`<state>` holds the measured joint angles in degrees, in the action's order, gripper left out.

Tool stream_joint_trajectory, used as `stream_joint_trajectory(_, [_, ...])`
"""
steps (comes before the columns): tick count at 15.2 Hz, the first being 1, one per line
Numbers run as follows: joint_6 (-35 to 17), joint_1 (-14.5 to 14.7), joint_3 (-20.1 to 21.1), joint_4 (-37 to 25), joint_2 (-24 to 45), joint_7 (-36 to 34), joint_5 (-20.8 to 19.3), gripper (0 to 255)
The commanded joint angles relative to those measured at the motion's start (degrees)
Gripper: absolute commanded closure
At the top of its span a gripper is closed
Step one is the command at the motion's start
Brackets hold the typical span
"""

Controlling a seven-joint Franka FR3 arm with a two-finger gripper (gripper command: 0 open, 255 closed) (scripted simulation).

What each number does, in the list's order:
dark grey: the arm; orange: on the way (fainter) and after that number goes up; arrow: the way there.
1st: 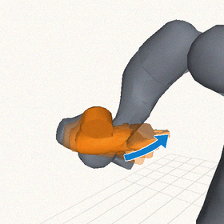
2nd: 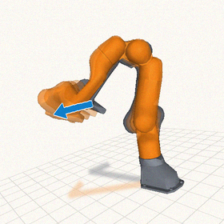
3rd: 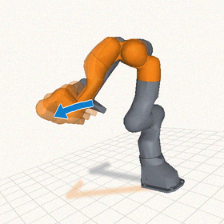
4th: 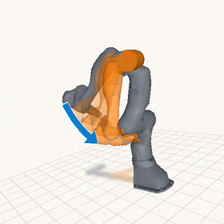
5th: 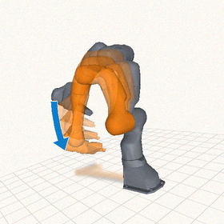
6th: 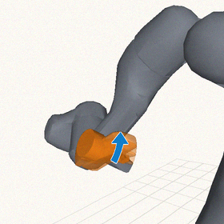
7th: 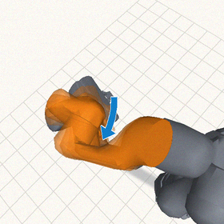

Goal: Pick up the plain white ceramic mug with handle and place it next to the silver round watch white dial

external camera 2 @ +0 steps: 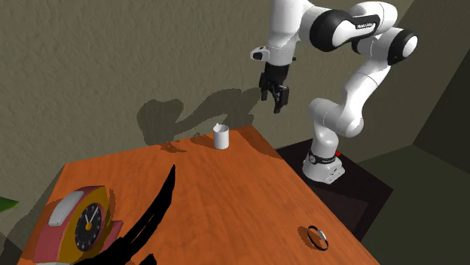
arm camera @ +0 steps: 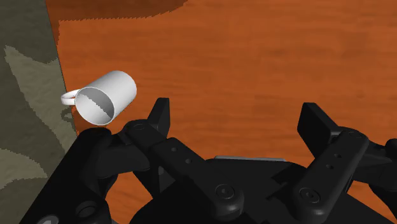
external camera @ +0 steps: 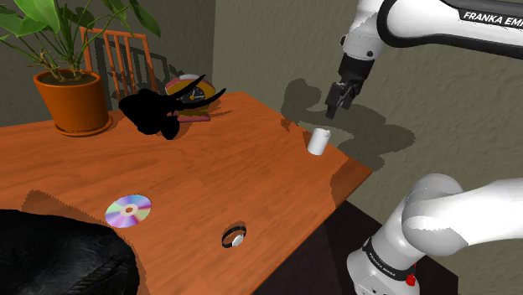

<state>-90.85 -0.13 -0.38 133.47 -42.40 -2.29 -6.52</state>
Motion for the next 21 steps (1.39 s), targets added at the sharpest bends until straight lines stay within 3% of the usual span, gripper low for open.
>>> stream_joint_trajectory(1, [0.0,0.0,0.0,0.0,0.0,0.0,0.0,0])
stream_joint_trajectory(12, [-13.07,-2.04,-12.26,2.41,13.36,15.92,-5.4,0])
stream_joint_trajectory(21, [-23.19,-2.89,-20.75,-2.47,30.9,29.55,-5.0,0])
